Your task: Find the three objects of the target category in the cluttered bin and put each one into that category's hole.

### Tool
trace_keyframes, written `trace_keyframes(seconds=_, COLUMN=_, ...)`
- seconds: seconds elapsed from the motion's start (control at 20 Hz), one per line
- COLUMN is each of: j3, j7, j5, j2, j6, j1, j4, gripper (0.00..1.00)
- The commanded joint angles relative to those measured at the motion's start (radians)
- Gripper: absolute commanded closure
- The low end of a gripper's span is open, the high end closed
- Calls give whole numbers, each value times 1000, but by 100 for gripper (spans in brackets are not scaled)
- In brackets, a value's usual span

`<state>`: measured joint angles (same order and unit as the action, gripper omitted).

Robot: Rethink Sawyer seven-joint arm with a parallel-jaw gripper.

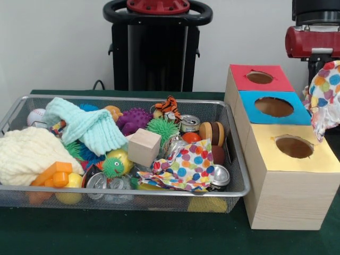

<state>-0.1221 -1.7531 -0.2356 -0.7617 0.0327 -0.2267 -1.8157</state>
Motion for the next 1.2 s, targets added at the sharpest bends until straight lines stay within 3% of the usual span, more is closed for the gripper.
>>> trace_keyframes(seconds=0.05, j3=77, j7=10, j5=93, j2=-15, j6=241, j1=68, j4=19, gripper=100)
trace_keyframes(seconds=0.3, j3=60, j7=-11, j5=98, j2=43, j6=263, j1=51, j4=99, gripper=100)
trace_keyframes(seconds=0.6, j3=55, j7=-39, j5=95, j2=157, j6=326, j1=40, j4=272, gripper=100)
trace_keyframes(seconds=1.2, j3=35, j7=-67, j5=100, j2=241, j6=364, j1=20, j4=402, gripper=100)
